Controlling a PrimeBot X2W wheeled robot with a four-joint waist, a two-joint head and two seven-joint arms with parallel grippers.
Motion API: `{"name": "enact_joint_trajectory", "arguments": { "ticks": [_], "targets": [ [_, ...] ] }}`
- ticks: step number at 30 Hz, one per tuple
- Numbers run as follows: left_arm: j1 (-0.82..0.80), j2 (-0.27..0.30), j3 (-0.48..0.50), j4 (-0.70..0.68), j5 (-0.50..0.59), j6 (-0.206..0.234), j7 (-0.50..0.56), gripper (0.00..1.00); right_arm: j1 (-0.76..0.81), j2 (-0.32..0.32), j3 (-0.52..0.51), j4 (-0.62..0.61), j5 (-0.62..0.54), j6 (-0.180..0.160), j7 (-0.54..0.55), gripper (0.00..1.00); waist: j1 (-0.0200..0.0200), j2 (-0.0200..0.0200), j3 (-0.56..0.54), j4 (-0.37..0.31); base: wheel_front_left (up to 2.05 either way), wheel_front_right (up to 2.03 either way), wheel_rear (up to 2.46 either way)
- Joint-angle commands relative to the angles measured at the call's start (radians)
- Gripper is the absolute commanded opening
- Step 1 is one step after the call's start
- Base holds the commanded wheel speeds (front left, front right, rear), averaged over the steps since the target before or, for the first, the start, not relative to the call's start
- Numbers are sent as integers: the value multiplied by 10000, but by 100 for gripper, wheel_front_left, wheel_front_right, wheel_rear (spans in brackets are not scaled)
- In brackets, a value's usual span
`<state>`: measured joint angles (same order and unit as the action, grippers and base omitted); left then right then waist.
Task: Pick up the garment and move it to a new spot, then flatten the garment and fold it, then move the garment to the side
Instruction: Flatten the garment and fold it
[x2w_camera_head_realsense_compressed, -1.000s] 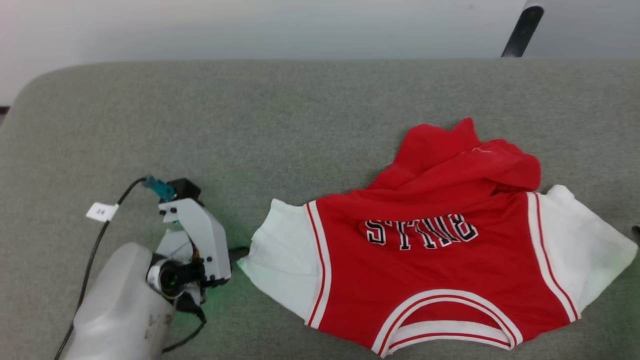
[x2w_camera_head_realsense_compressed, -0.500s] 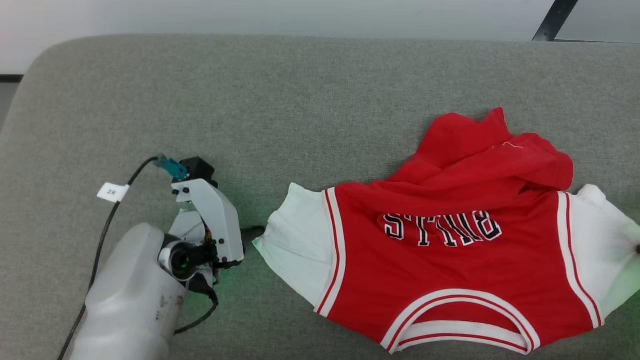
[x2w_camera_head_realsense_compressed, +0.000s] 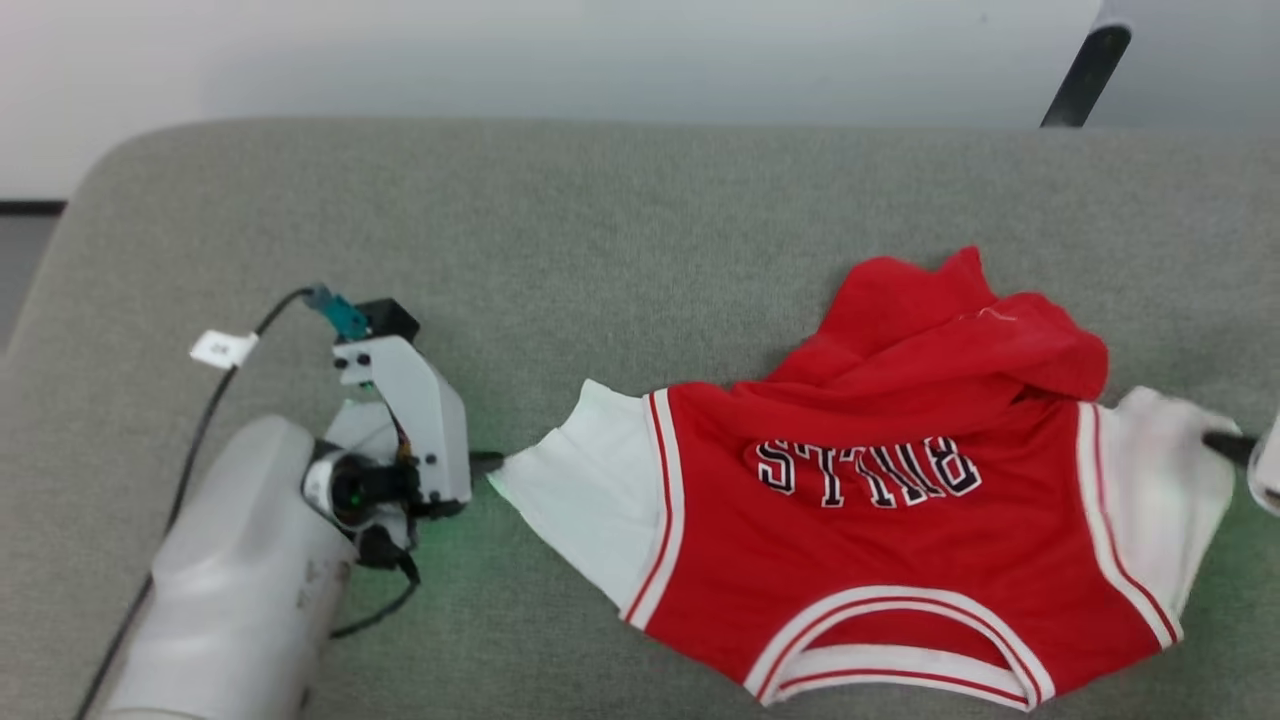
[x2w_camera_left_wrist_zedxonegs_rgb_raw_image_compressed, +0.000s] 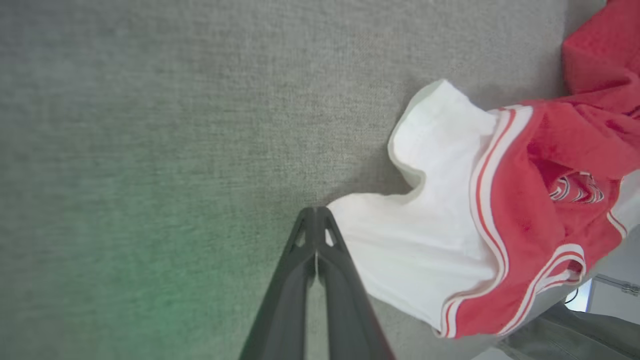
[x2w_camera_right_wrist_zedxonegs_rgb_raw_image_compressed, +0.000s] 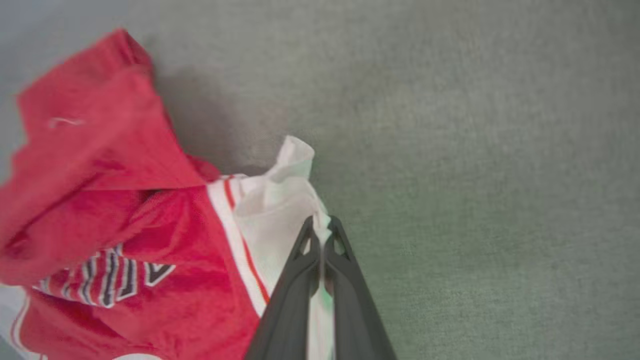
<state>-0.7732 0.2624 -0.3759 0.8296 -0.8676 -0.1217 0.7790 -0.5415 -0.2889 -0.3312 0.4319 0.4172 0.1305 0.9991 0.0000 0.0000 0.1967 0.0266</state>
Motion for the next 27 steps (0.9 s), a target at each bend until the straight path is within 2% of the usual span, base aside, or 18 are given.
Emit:
{"name": "enact_joint_trajectory", "arguments": {
  "ticks": [1,8,14,19,27],
  "targets": [
    [-192,95,1,-31,52,71,56,0,-132,93,54,-122,99,4,71,0,0,0,-455,-15,0,0,0],
    [-1181,142,-142,-510,129,179,721,0,-1070,681,188,-1176,939,4,643,0,0,0,-1353,21,0,0,0],
    [-2212,102,-170,-928,251,270,765,0,-2178,1119,184,-1447,784,4,346,0,0,0,-1840,50,0,0,0],
    [-3217,230,-61,-996,489,365,384,0,-3339,1407,414,-1308,548,4,-486,0,0,0,-1937,6,0,0,0],
    [-4626,459,130,-615,917,579,-626,0,-4967,1260,1853,-456,492,4,-2360,0,0,0,-1890,-123,0,0,0]
  ]
}}
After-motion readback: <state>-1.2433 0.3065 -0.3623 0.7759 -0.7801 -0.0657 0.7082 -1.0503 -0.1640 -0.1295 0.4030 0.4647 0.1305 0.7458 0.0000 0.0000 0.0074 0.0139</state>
